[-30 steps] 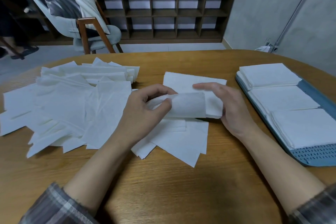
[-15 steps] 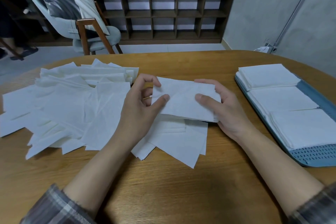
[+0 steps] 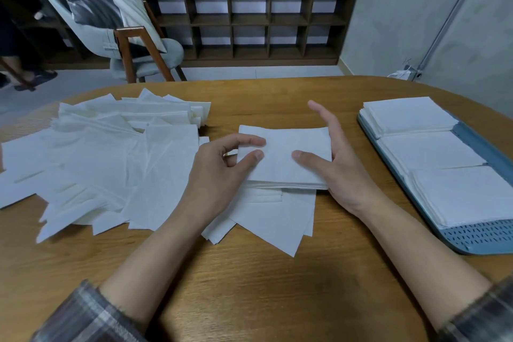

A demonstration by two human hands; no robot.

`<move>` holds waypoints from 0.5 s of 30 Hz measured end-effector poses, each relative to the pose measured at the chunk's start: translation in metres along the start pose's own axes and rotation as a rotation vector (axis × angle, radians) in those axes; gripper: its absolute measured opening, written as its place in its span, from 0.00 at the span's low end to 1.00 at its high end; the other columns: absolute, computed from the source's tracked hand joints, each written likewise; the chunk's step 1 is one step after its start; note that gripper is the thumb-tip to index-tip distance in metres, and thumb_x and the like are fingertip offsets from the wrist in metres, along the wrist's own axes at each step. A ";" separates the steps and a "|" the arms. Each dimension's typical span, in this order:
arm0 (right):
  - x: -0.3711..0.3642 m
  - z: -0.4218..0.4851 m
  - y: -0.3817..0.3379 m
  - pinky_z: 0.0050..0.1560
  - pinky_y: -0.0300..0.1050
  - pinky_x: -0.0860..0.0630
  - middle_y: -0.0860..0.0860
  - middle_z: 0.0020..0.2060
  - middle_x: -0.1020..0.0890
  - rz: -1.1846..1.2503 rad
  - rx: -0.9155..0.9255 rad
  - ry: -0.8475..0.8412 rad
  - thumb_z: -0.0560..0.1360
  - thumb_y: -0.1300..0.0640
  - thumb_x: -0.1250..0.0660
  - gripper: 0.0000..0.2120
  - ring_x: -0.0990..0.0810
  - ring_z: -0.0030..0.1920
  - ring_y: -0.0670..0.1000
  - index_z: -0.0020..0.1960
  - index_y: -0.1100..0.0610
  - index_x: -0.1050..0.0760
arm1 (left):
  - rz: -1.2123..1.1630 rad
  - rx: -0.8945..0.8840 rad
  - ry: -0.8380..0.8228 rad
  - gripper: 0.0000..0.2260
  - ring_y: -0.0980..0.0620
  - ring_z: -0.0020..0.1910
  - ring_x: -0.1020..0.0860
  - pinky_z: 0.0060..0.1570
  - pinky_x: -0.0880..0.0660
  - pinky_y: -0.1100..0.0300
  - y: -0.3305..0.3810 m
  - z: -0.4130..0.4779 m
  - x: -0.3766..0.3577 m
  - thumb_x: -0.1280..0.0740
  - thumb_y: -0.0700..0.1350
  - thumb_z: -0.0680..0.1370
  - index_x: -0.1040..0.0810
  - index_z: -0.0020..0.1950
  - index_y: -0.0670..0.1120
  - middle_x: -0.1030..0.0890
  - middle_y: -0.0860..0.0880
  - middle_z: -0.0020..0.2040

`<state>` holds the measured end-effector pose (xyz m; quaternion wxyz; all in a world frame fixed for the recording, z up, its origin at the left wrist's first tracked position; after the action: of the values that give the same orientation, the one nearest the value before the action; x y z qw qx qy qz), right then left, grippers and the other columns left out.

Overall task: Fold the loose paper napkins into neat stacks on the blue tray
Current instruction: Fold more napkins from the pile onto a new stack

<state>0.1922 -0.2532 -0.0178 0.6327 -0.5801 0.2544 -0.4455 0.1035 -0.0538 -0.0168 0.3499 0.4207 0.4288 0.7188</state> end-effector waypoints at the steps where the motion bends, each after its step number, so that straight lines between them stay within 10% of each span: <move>1: 0.000 0.000 -0.003 0.79 0.47 0.38 0.29 0.77 0.37 -0.049 0.011 0.014 0.78 0.55 0.24 0.38 0.41 0.77 0.31 0.78 0.32 0.39 | 0.022 0.000 0.004 0.05 0.55 0.28 0.37 0.33 0.37 0.68 -0.001 0.000 0.000 0.25 0.47 0.80 0.13 0.53 0.57 0.25 0.61 0.33; 4: 0.001 0.000 -0.006 0.67 0.29 0.33 0.27 0.73 0.35 -0.045 0.021 0.040 0.78 0.58 0.25 0.39 0.37 0.68 0.22 0.80 0.35 0.40 | 0.097 -0.009 0.064 0.05 0.57 0.35 0.27 0.39 0.31 0.70 -0.001 -0.001 0.002 0.24 0.49 0.79 0.14 0.54 0.56 0.23 0.64 0.37; 8: 0.002 -0.002 -0.006 0.59 0.53 0.17 0.54 0.66 0.19 0.429 -0.041 -0.018 0.76 0.65 0.27 0.40 0.17 0.65 0.56 0.78 0.35 0.35 | -0.077 0.099 0.046 0.14 0.57 0.54 0.18 0.52 0.21 0.62 0.001 0.000 0.001 0.29 0.56 0.81 0.24 0.66 0.56 0.17 0.56 0.56; 15: 0.000 0.001 0.002 0.62 0.60 0.18 0.44 0.62 0.17 0.222 -0.064 0.019 0.77 0.63 0.25 0.39 0.16 0.62 0.53 0.76 0.32 0.37 | -0.184 0.117 -0.090 0.23 0.53 0.48 0.13 0.42 0.19 0.62 0.008 -0.002 -0.002 0.26 0.47 0.81 0.30 0.73 0.59 0.13 0.53 0.52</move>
<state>0.1937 -0.2528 -0.0199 0.6569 -0.5641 0.3370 -0.3698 0.1010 -0.0591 -0.0106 0.4082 0.4308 0.4907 0.6380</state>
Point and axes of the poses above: each hand's wrist, its own z-axis towards the middle knuckle, its own x-axis out of the back of the hand, y = z × x, the point moved 4 cm from there along z, towards the middle knuckle
